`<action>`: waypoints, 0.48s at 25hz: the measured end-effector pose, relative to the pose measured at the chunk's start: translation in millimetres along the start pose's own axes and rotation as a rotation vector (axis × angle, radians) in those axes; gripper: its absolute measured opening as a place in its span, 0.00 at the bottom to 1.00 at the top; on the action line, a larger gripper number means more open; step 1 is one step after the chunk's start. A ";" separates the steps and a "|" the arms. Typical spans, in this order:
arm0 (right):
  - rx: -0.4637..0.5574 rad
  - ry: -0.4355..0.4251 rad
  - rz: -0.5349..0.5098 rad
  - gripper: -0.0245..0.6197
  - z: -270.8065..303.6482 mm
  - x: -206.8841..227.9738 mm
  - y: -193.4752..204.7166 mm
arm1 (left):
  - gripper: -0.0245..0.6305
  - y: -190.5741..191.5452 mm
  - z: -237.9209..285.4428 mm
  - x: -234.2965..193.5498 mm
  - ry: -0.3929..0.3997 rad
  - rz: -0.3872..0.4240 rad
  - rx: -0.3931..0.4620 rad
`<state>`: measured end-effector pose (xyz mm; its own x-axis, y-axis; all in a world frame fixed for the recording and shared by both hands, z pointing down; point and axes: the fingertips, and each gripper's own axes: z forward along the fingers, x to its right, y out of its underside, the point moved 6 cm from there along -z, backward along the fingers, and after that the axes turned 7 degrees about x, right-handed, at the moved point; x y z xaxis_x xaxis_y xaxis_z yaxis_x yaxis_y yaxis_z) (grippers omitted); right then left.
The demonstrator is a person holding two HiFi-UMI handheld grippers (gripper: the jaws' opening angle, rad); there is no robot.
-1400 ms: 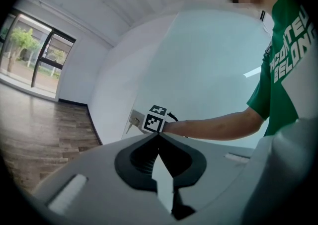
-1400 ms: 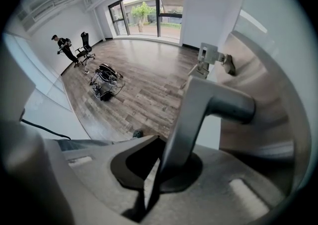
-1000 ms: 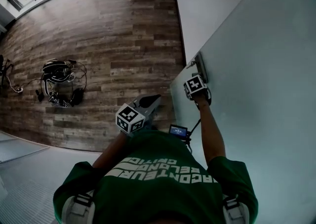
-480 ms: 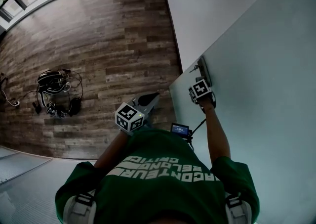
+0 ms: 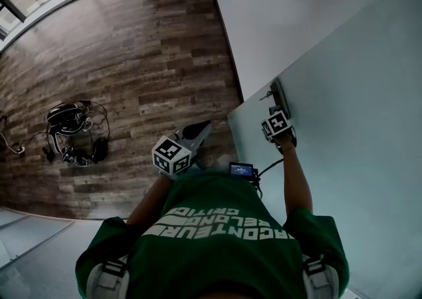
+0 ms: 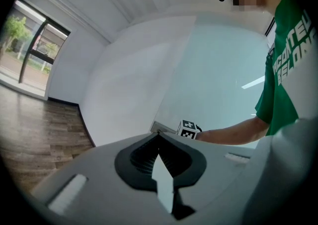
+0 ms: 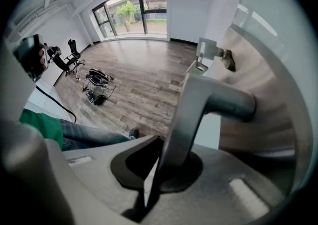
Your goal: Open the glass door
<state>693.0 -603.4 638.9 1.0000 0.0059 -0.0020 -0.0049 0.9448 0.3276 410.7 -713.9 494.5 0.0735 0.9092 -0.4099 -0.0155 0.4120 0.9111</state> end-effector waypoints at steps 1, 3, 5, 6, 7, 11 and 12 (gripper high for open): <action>-0.001 0.001 0.004 0.03 0.4 2.2 0.0 | 0.05 -0.6 -1.2 -4.1 -0.005 -0.004 0.001; -0.005 -0.002 0.008 0.03 2.2 6.0 1.4 | 0.05 1.0 -4.6 -13.1 -0.031 -0.020 0.006; -0.010 -0.008 0.012 0.03 0.7 7.1 4.3 | 0.05 0.3 -9.2 -19.8 -0.065 -0.032 0.016; -0.013 -0.009 0.016 0.03 -1.2 7.7 5.5 | 0.05 -2.0 -10.6 -22.4 -0.078 -0.033 0.021; -0.017 -0.009 0.021 0.03 -3.2 8.8 6.5 | 0.05 -5.0 -11.0 -24.6 -0.088 -0.032 0.024; -0.035 -0.013 0.038 0.03 -4.6 14.8 7.6 | 0.05 -13.9 -8.5 -32.5 -0.102 -0.020 0.040; -0.037 -0.013 0.044 0.03 -3.2 17.2 7.2 | 0.05 -13.7 -6.2 -34.8 -0.105 -0.015 0.039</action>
<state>710.1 -595.5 638.2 0.9988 0.0431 0.0243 -0.0483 0.9551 0.2924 402.2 -750.8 496.0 0.1775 0.8907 -0.4185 0.0247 0.4211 0.9067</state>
